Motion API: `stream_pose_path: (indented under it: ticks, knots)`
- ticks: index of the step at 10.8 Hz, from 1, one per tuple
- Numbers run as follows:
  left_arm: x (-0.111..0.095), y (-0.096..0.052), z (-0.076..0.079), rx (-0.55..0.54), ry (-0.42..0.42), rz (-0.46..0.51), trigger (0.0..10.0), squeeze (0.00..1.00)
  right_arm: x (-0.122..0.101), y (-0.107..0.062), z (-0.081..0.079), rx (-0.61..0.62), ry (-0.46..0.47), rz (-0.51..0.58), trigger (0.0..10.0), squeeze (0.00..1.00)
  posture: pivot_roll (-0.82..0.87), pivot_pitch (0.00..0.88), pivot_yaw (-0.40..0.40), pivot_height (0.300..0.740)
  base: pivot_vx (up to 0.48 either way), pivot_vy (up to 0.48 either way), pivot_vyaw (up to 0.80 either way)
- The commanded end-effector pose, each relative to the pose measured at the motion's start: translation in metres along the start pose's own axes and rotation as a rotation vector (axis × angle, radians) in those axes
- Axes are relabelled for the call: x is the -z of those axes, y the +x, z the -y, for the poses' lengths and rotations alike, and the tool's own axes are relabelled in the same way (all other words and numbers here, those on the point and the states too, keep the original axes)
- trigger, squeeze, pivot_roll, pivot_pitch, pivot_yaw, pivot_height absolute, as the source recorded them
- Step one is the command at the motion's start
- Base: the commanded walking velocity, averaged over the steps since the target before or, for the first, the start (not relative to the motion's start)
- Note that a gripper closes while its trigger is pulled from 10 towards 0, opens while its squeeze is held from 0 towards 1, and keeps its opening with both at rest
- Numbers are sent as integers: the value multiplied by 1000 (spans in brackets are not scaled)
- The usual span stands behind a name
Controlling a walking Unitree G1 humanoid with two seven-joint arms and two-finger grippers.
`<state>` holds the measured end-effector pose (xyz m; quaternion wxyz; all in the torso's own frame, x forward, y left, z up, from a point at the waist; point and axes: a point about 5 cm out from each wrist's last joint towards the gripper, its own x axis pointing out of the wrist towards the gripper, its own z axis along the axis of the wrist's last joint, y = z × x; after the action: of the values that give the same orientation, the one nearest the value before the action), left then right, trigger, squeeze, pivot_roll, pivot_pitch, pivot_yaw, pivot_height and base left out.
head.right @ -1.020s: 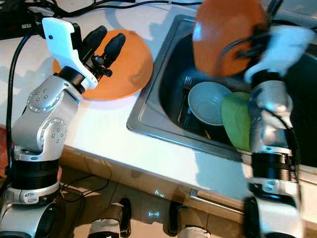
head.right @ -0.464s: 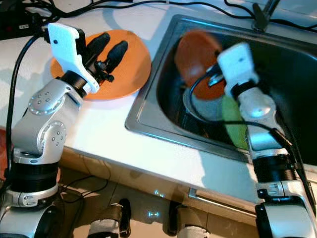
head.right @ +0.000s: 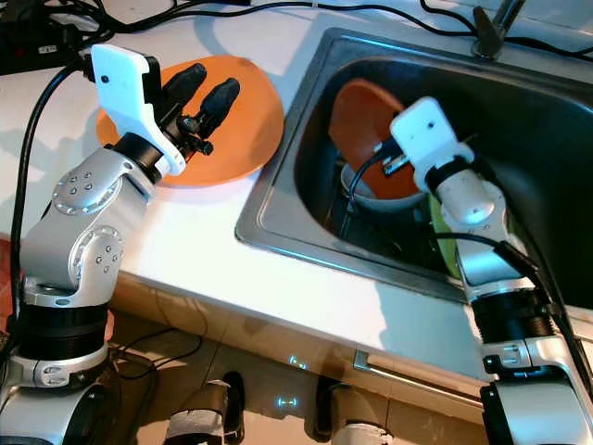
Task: Kitchen organization
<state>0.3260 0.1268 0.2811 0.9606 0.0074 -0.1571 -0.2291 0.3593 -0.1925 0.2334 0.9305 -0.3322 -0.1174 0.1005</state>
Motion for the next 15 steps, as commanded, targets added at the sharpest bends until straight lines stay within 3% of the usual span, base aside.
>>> stream_pose_path:
  ticks: [1, 2, 3, 4, 5, 6, 7, 8, 9, 10, 11, 12, 13, 15]
  knots:
    - [-2, -2, 5, 31, 10, 6, 10000, 0, 4, -1, -5, -31, 2, -18, 10000, 514, 127, 247, -24, 740, 0, 0, 0]
    - [-3, -2, 6, 31, 9, 7, 10000, 0, 5, -1, -7, -32, 4, -23, 10000, 784, 127, 251, -24, 740, 0, 0, 0]
    - [-3, -2, 5, 31, 9, 5, 10000, 0, 7, 0, -9, -39, 6, -30, 10000, 90, 127, 253, -25, 740, 0, 0, 0]
    - [-2, -2, 5, 29, 9, 4, 10000, 0, 8, 0, -9, -39, 17, -34, 10000, 0, 130, 256, -26, 740, 0, 0, 0]
    - [-2, -2, 4, 26, 9, 2, 10000, 0, 7, 1, -9, -34, 29, -26, 10000, 1000, 129, 257, -26, 740, 0, 0, 0]
    - [-1, -2, 4, 25, 9, 1, 10000, 0, 6, 1, -10, -40, 26, -27, 10000, 1000, 128, 258, -27, 740, 0, 0, 0]
    - [-1, -2, 4, 24, 9, 2, 10000, 0, 6, 1, -9, -38, 22, -29, 10000, 384, 129, 259, -29, 740, 0, 0, 0]
    - [-1, -2, 3, 22, 9, 2, 10000, 0, 7, 1, -8, -29, 23, -31, 10000, 0, 130, 260, -29, 740, 0, 0, 0]
    - [-1, -3, 2, 18, 10, 1, 10000, 0, 6, 1, -6, -18, 45, -24, 10000, 0, 130, 260, -30, 740, 0, 0, 0]
    - [-1, -3, 2, 19, 11, 1, 10000, 0, 5, 2, -6, -20, 51, -19, 10000, 804, 128, 261, -30, 740, 0, 0, 0]
    - [-1, -3, 3, 21, 10, 1, 10000, 0, 5, 2, -4, 6, 61, -21, 10000, 1000, 129, 262, -29, 740, 0, 0, 0]
    - [-1, -3, 3, 22, 9, 0, 10000, 0, 6, 2, -2, 17, 64, -25, 10000, 0, 129, 262, -28, 740, 0, 0, 0]
    - [-1, -3, 3, 22, 9, 1, 10000, 0, 6, 2, 0, 26, 56, -28, 10000, 0, 128, 263, -28, 740, 0, 0, 0]
    - [-1, -3, 4, 21, 7, 2, 10000, 0, 4, 2, 4, 57, 127, -10, 10000, 0, 128, 264, -28, 740, 0, 0, 0]
